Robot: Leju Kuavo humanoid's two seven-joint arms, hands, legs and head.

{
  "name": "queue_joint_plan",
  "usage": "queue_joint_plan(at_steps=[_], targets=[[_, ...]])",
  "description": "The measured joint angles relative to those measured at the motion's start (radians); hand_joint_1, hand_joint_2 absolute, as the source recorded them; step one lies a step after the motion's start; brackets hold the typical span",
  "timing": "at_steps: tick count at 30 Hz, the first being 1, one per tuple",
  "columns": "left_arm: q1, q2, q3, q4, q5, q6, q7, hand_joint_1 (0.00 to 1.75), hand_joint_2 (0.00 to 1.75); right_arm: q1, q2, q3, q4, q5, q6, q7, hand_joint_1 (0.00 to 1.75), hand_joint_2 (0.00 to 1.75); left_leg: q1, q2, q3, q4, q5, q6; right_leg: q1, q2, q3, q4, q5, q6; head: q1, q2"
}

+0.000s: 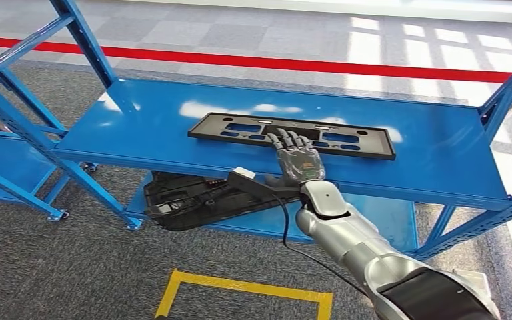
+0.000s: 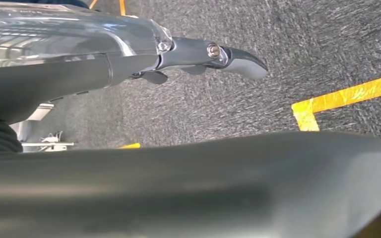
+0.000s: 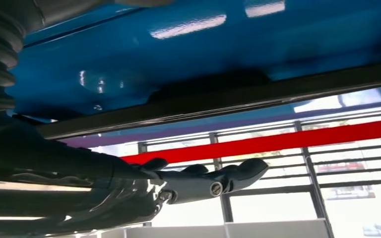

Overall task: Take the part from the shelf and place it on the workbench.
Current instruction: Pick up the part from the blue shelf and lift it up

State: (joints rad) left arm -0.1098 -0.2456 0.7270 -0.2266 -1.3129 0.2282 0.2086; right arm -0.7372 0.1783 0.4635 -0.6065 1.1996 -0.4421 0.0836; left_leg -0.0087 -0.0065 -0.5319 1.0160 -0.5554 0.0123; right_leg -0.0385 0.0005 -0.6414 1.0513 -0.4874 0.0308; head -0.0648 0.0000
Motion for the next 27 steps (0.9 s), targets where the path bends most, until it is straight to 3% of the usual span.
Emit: queue_joint_plan(at_steps=[2,3,5,7,8,10,11,13,15,17,19,21,22,23,25,27], targets=[[-0.001,0.001,0.002,0.000,0.003,-0.005,-0.002,0.00,0.00,-0.002,0.003,0.000,0.001,0.002,0.000,0.000,0.00,1.75,0.006,0.004,0.018,-0.029,0.016,0.011,0.005,0.001,0.000,0.011,-0.012,0.004,0.000,0.000],[-0.002,0.001,0.003,0.000,0.003,-0.007,-0.003,0.00,0.00,-0.004,0.003,0.001,0.003,0.003,0.000,0.000,0.00,1.75,0.010,0.006,0.027,-0.042,0.023,0.015,0.007,0.002,-0.013,0.043,-0.031,0.004,0.001,0.000],[-0.004,0.001,0.004,0.000,0.002,-0.010,-0.005,0.00,0.00,-0.003,0.001,0.002,0.010,0.003,0.001,0.000,0.00,1.75,0.012,0.007,0.032,-0.046,0.024,0.018,0.007,0.002,-0.066,0.152,-0.079,0.005,0.001,0.000],[-0.003,0.001,0.005,0.000,0.002,-0.012,-0.006,0.00,0.00,0.003,0.000,0.002,0.018,0.004,0.001,0.000,0.00,1.75,0.013,0.006,0.033,-0.043,0.019,0.015,0.006,0.001,-0.109,0.225,-0.091,0.010,0.001,0.000],[-0.003,0.001,0.005,0.000,0.003,-0.014,-0.006,0.00,0.00,0.004,-0.001,0.002,0.021,0.004,0.001,0.000,0.00,1.75,0.015,0.006,0.035,-0.040,0.014,0.011,0.006,0.001,-0.108,0.214,-0.071,0.013,0.001,0.000],[-0.002,0.002,0.005,0.000,0.003,-0.016,-0.009,0.00,0.00,0.004,-0.001,0.002,0.026,0.004,0.002,0.000,0.00,1.75,0.021,0.005,0.038,-0.027,-0.003,-0.003,0.005,0.000,-0.065,0.114,-0.009,0.021,0.001,0.000],[-0.003,0.003,0.006,0.000,0.003,-0.018,-0.010,0.00,0.00,0.002,0.000,0.003,0.030,0.005,0.002,0.000,0.00,1.75,0.023,0.005,0.037,-0.016,-0.014,-0.012,0.005,0.001,-0.042,0.064,0.008,0.021,0.002,0.000],[-0.005,0.004,0.007,0.000,0.003,-0.019,-0.012,0.00,0.00,0.003,0.002,0.003,0.035,0.005,0.001,-0.002,0.00,1.75,0.022,0.004,0.030,0.001,-0.029,-0.024,0.009,0.004,-0.024,0.027,0.003,0.008,0.002,0.000],[-0.005,0.005,0.007,0.000,0.004,-0.019,-0.012,0.00,0.00,0.006,0.004,0.003,0.039,0.005,0.001,-0.002,0.00,1.75,0.021,0.003,0.028,0.005,-0.034,-0.028,0.010,0.005,-0.025,0.029,-0.006,-0.010,0.002,0.000],[-0.006,0.006,0.008,0.000,0.004,-0.020,-0.011,0.00,0.00,0.004,0.008,0.003,0.041,0.006,0.000,-0.003,0.00,1.75,0.023,0.003,0.020,0.029,-0.049,-0.034,0.007,0.004,-0.020,0.029,-0.012,-0.020,0.002,0.000],[-0.007,0.006,0.008,0.000,0.004,-0.022,-0.010,0.00,0.00,0.003,0.012,0.003,0.042,0.006,0.000,-0.004,0.00,1.75,0.024,0.003,-0.029,0.121,-0.090,-0.040,0.007,0.001,-0.014,0.029,-0.018,-0.029,0.002,0.000],[-0.005,0.006,0.008,0.000,0.004,-0.025,-0.009,0.00,0.00,0.005,0.013,0.003,0.044,0.006,-0.001,-0.005,0.00,1.75,0.024,0.003,-0.107,0.247,-0.128,-0.042,0.009,-0.001,-0.010,0.029,-0.022,-0.034,0.002,0.000],[-0.003,0.006,0.008,0.000,0.004,-0.026,-0.007,0.00,0.00,0.007,0.014,0.003,0.044,0.006,-0.001,-0.006,0.00,1.75,0.024,0.003,-0.134,0.281,-0.126,-0.041,0.011,-0.001,-0.008,0.029,-0.024,-0.035,0.002,0.000],[0.000,0.006,0.008,0.000,0.004,-0.026,-0.006,0.00,0.00,0.008,0.015,0.003,0.045,0.006,-0.002,-0.007,0.00,1.75,0.023,0.003,-0.145,0.280,-0.104,-0.037,0.012,0.000,-0.005,0.029,-0.026,-0.036,0.002,0.000],[0.001,0.006,0.008,0.000,0.004,-0.027,-0.004,0.00,0.00,0.009,0.018,0.003,0.045,0.006,-0.003,-0.011,0.00,1.75,0.017,0.003,-0.119,0.181,-0.020,-0.021,0.015,0.003,0.004,0.028,-0.031,-0.036,0.002,0.000],[0.000,0.007,0.009,0.000,0.004,-0.028,-0.004,0.00,0.00,0.009,0.021,0.003,0.045,0.006,-0.003,-0.013,0.00,1.75,0.008,0.004,-0.083,0.083,0.035,-0.002,0.017,0.003,0.010,0.026,-0.033,-0.033,0.002,0.000]])
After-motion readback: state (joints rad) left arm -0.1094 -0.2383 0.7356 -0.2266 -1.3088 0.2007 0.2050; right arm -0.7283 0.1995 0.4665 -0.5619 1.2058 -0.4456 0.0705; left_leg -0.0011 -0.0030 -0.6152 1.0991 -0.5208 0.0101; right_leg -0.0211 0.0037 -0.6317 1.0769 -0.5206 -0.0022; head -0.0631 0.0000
